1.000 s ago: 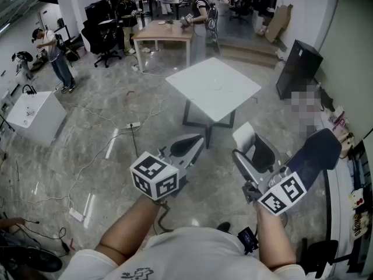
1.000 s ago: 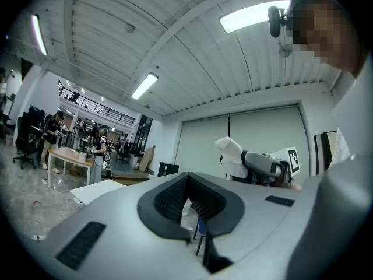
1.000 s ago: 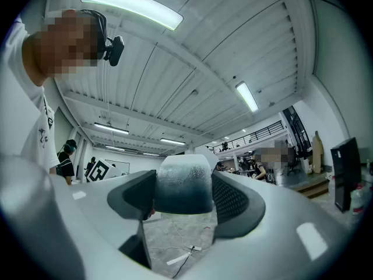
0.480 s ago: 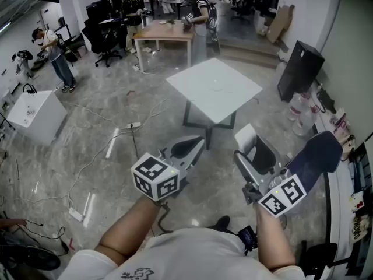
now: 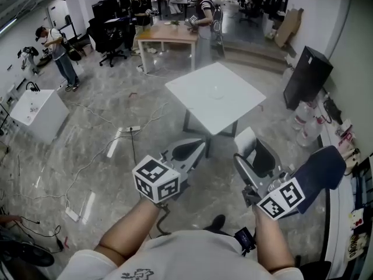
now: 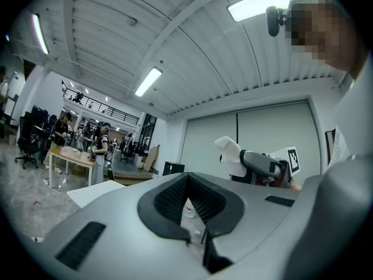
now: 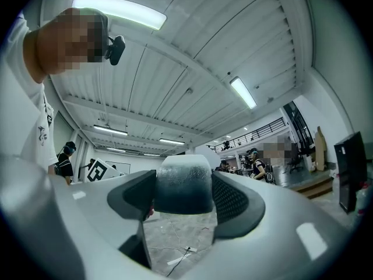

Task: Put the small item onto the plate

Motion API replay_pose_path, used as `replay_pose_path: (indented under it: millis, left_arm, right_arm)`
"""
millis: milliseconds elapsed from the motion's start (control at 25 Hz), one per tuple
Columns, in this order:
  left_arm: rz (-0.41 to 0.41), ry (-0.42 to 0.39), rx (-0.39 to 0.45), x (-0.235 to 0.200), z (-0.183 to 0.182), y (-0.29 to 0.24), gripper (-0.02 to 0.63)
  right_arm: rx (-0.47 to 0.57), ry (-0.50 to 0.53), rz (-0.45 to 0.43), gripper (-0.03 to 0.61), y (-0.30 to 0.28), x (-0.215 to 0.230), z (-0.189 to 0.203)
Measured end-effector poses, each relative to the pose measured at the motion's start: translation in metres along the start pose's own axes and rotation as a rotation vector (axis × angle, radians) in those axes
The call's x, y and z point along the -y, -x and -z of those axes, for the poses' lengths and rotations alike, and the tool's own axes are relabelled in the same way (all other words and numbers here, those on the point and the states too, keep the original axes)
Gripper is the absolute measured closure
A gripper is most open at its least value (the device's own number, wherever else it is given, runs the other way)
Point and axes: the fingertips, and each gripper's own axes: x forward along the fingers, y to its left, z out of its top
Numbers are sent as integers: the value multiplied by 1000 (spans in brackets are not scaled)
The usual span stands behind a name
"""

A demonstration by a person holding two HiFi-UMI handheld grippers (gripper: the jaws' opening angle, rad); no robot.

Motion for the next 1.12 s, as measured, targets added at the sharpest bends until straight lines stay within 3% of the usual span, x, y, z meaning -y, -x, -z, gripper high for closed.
replay_pose_path:
  millis: [360, 720, 920, 1120]
  left_arm:
    - [-67, 6, 23, -19, -7, -141, 607]
    - [-96, 15, 9, -49, -1, -233, 607]
    - [-95, 11, 6, -85, -3, -284, 607]
    - [-79, 42, 5, -149, -6, -329, 607]
  right_arm:
    - [4, -21, -51, 290, -7, 147, -21]
    - [4, -43, -81, 290, -25, 244, -23]
    - [-19, -53, -72, 290, -55, 297, -8]
    - [-28, -59, -59, 290, -108, 348, 3]
